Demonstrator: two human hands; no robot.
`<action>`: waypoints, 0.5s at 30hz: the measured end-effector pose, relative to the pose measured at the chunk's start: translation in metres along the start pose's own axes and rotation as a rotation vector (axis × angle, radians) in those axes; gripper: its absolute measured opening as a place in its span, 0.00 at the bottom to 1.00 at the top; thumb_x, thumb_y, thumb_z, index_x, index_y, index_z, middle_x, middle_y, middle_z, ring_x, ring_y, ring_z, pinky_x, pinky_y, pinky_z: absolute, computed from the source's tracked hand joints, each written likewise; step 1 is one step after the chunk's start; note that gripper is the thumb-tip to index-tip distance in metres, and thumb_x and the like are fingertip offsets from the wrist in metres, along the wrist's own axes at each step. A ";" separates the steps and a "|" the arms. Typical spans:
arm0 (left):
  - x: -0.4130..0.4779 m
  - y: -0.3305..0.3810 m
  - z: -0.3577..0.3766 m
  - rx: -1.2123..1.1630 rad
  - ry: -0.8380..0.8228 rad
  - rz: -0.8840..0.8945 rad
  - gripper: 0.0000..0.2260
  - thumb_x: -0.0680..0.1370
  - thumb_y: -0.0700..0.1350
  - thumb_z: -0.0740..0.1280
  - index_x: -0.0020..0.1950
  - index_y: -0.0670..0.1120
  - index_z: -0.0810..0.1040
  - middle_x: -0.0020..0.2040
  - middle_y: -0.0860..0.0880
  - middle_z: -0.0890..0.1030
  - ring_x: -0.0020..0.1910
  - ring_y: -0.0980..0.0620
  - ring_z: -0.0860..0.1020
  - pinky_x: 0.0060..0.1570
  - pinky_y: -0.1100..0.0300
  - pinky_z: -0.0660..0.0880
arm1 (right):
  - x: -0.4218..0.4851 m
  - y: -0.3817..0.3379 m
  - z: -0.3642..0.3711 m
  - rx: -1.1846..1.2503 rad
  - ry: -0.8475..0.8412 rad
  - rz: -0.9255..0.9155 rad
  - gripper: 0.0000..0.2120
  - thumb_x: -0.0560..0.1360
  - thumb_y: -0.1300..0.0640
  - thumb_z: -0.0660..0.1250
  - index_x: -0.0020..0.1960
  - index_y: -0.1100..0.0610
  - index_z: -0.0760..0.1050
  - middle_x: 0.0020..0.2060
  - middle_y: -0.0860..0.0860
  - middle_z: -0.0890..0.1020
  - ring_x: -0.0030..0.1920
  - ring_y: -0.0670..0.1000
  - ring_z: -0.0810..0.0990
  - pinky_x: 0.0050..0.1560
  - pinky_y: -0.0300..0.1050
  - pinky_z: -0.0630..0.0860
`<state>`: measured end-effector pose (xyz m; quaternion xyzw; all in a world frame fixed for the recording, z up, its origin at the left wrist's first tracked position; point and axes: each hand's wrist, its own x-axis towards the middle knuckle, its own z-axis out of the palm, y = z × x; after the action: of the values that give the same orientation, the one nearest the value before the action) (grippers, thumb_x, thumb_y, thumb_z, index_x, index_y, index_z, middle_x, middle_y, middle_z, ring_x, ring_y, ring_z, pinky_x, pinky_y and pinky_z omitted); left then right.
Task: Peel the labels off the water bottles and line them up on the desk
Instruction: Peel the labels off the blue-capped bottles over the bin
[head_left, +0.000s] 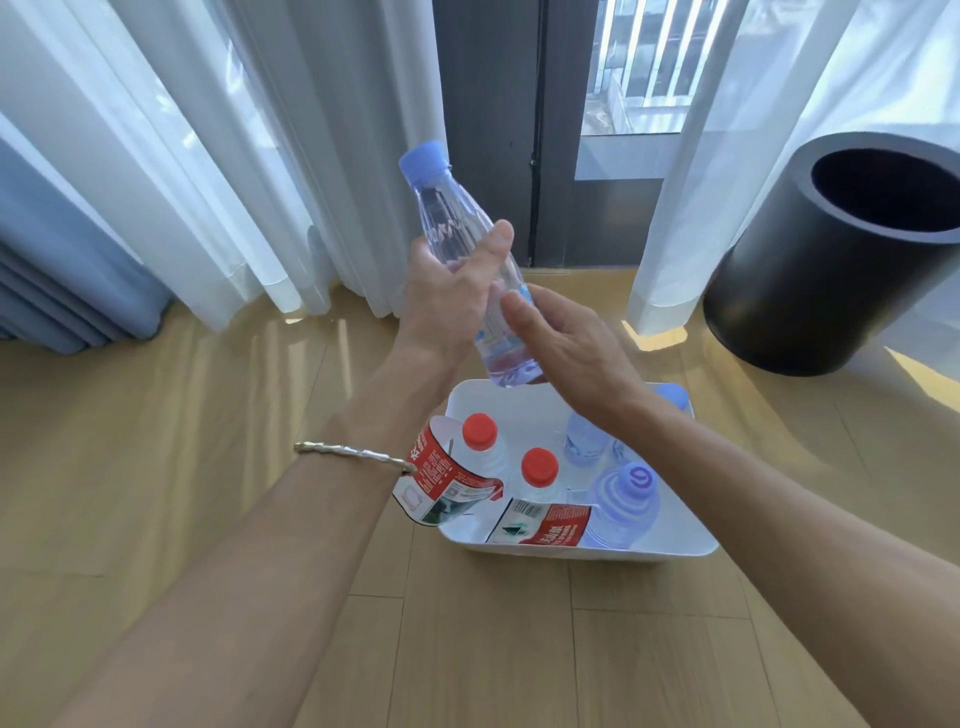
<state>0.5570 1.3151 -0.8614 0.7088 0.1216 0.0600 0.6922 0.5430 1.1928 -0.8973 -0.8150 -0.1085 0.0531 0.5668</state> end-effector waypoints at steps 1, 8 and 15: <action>-0.001 0.000 -0.002 0.038 -0.005 0.010 0.19 0.76 0.53 0.69 0.62 0.45 0.71 0.46 0.49 0.80 0.40 0.55 0.82 0.39 0.59 0.78 | 0.000 -0.002 0.000 -0.011 0.023 0.012 0.20 0.81 0.43 0.53 0.51 0.54 0.79 0.44 0.53 0.84 0.45 0.54 0.83 0.43 0.52 0.81; -0.005 -0.004 -0.006 0.141 0.024 0.038 0.21 0.76 0.55 0.69 0.63 0.45 0.70 0.48 0.48 0.81 0.43 0.51 0.83 0.50 0.51 0.81 | -0.003 -0.007 0.006 -0.077 -0.019 -0.052 0.15 0.80 0.44 0.57 0.43 0.50 0.77 0.33 0.44 0.79 0.33 0.40 0.77 0.31 0.34 0.70; -0.007 -0.003 -0.003 0.173 0.010 0.025 0.24 0.76 0.57 0.67 0.66 0.46 0.67 0.49 0.50 0.80 0.47 0.52 0.82 0.52 0.49 0.80 | -0.003 0.002 0.004 0.011 -0.037 -0.058 0.17 0.81 0.47 0.57 0.56 0.56 0.80 0.40 0.47 0.82 0.36 0.36 0.78 0.35 0.29 0.71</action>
<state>0.5494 1.3163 -0.8638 0.7670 0.1208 0.0615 0.6271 0.5389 1.1956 -0.9004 -0.8073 -0.1421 0.0524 0.5703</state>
